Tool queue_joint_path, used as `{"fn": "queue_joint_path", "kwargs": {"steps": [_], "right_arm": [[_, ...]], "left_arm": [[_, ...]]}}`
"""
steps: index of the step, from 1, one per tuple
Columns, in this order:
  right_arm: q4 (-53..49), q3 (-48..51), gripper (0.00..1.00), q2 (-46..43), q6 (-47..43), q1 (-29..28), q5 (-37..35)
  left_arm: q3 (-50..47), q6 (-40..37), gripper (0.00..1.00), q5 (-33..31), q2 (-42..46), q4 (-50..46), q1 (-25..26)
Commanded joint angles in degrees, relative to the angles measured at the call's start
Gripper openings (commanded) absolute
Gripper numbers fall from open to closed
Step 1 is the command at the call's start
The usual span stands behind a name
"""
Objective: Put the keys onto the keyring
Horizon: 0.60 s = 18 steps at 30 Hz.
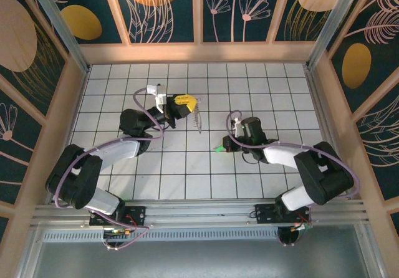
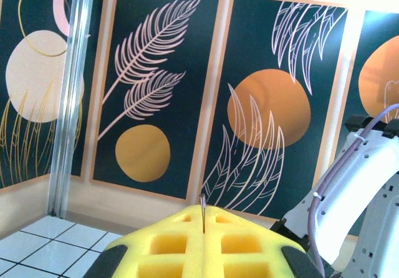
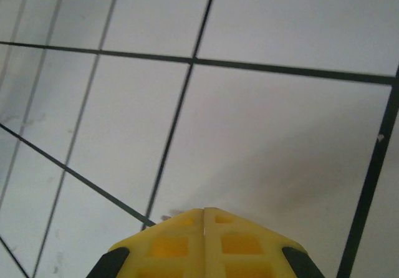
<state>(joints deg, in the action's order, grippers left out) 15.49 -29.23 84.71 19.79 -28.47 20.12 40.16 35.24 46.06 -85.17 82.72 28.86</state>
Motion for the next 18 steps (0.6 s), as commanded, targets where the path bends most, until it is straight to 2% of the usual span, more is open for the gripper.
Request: {"fn": "queue_joint_path", "kwargs": {"steps": [1,8,18], "right_arm": [[-1.06,-2.03,0.00,1.58,-0.55,-0.95,-2.90],[-0.93,-3.26,0.00,4.41,0.31,-1.06,-4.00],[-1.77,-2.96,0.22,3.81,0.51,-1.06,-4.83]], "left_arm": [[-0.52,0.18,0.00,0.02,1.84,1.97,-0.30],[-0.94,0.31,0.00,0.03,2.04,2.44,-0.30],[-0.98,0.36,0.00,0.07,2.02,2.97,-0.30]]}}
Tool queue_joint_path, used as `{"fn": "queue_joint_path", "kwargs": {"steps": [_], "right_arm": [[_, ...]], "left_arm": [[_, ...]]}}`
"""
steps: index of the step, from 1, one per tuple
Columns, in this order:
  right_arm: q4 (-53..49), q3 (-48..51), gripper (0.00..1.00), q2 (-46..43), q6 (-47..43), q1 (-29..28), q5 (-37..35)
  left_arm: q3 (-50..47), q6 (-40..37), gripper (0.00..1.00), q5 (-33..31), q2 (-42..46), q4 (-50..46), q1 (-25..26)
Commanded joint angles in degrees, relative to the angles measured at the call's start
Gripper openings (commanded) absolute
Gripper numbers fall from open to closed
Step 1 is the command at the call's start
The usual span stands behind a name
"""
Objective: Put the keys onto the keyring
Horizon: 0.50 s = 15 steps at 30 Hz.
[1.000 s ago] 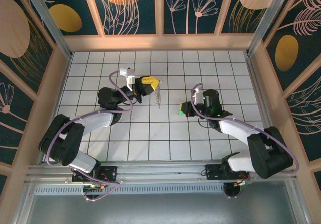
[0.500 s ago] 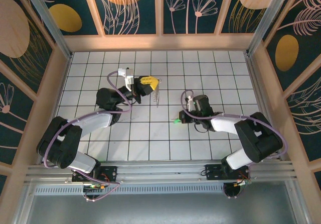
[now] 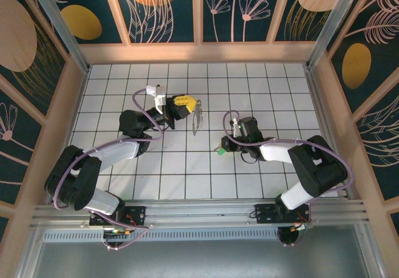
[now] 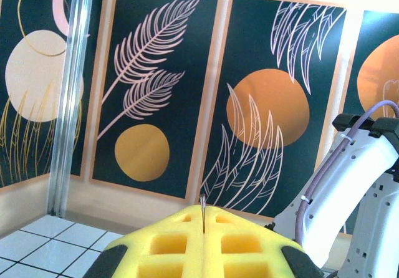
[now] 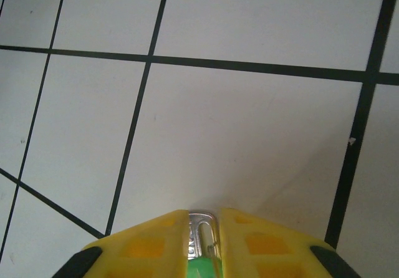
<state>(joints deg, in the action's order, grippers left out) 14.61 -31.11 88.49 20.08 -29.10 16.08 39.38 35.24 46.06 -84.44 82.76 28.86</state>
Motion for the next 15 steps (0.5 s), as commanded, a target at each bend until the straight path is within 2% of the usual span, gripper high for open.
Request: {"fn": "queue_joint_path", "kwargs": {"steps": [1,15], "right_arm": [[-1.06,-1.00,0.23,-0.19,0.31,-0.43,-0.83],[-2.65,1.00,0.24,-3.01,0.32,-0.52,-0.77]], "left_arm": [[-0.26,0.45,0.00,0.01,1.30,2.93,-0.30],[-0.18,0.43,0.00,-0.16,1.38,3.11,-0.32]]}}
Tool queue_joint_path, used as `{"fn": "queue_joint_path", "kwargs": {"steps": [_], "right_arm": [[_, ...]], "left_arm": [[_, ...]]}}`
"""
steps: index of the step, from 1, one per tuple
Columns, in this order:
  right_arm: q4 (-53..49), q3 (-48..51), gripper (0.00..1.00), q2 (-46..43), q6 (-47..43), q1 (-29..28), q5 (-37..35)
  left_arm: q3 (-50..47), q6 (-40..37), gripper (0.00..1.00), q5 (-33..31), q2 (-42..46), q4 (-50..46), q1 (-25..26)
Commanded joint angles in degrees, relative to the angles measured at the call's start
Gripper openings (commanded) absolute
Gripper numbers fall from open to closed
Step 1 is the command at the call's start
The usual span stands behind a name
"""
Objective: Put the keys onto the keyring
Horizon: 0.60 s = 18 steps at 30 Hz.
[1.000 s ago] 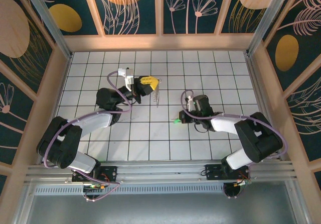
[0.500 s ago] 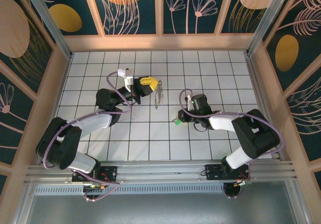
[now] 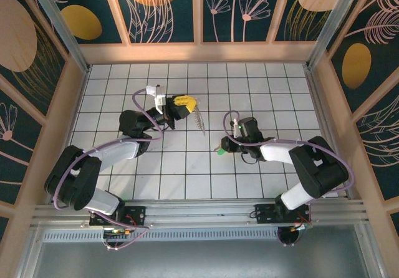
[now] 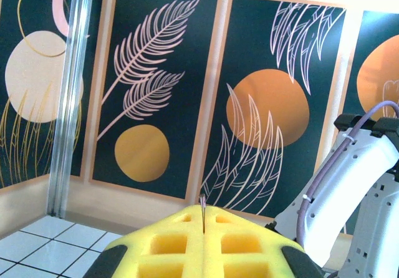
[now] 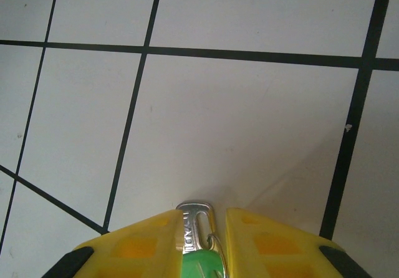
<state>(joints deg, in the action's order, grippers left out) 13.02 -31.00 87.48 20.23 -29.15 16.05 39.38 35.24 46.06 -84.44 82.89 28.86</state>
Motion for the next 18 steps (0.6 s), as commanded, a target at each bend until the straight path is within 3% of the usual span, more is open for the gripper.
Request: {"fn": "queue_joint_path", "kwargs": {"steps": [1,18], "right_arm": [[-1.11,1.07,0.24,-2.27,0.16,-0.47,-0.84],[-0.36,1.82,0.17,-1.45,0.07,-0.47,-0.06]], "left_arm": [[-0.18,0.46,0.00,-0.15,1.39,2.98,-0.30],[-0.13,0.44,0.00,-0.22,1.39,3.07,-0.21]]}}
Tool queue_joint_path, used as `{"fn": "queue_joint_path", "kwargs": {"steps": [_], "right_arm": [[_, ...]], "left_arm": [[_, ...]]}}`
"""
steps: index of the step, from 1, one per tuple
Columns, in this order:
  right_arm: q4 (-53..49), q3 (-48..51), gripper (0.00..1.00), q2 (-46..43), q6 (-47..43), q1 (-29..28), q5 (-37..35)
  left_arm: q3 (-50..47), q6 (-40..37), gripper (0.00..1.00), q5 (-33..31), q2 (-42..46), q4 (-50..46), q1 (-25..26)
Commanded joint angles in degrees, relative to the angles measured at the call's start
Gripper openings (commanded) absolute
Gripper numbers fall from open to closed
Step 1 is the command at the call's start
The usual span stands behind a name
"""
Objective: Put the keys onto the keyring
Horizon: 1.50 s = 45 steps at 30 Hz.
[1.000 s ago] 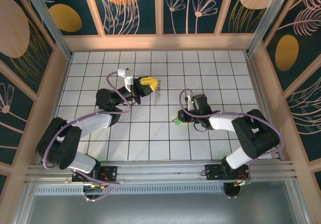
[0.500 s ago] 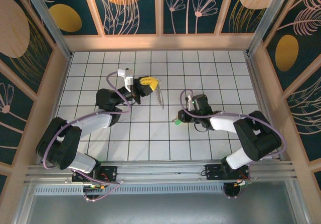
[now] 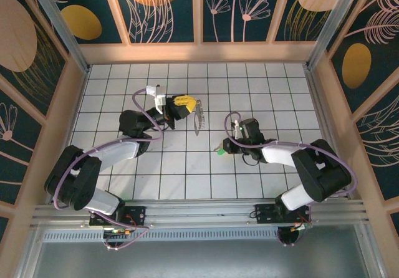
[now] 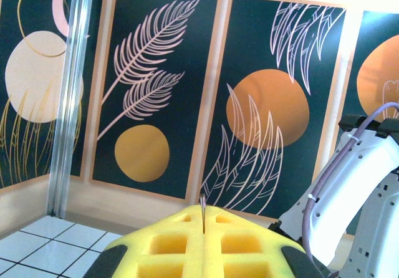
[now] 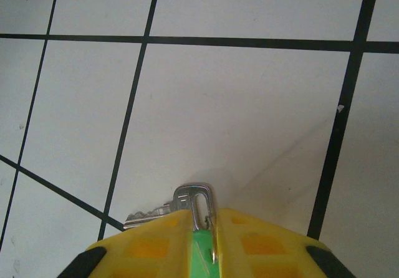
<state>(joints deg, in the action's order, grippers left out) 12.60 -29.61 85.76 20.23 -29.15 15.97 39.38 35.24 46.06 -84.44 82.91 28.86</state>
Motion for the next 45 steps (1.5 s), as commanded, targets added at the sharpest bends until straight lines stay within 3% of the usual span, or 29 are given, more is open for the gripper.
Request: {"fn": "queue_joint_path", "kwargs": {"steps": [1,12,20,25,29,37,45], "right_arm": [[0.10,0.43,0.16,0.37,0.04,-0.47,0.08],[0.96,0.34,0.15,1.85,-0.01,-0.47,0.56],[0.25,0.29,0.01,0.97,-0.18,-0.47,-0.27],[-0.97,-0.44,0.00,-2.81,-0.64,0.77,-0.08],[-0.08,-0.89,0.00,-8.51,-1.19,4.45,6.19],[10.24,0.05,0.00,-20.40,-0.54,13.70,26.89],[12.09,0.07,0.00,-24.62,-3.49,13.96,32.02]], "left_arm": [[-0.18,0.46,0.00,-0.33,1.39,3.00,-0.21],[-0.13,0.27,0.00,-0.29,1.39,2.95,-0.21],[-0.08,0.35,0.00,-0.44,1.39,2.95,-0.21],[0.17,0.33,0.00,-0.27,1.56,2.46,-0.20],[0.50,-0.38,0.00,0.08,2.20,0.91,-0.21],[0.10,-2.36,0.00,1.92,3.58,-2.68,-0.21],[0.13,-2.55,0.00,2.11,3.67,-3.48,-0.21]]}}
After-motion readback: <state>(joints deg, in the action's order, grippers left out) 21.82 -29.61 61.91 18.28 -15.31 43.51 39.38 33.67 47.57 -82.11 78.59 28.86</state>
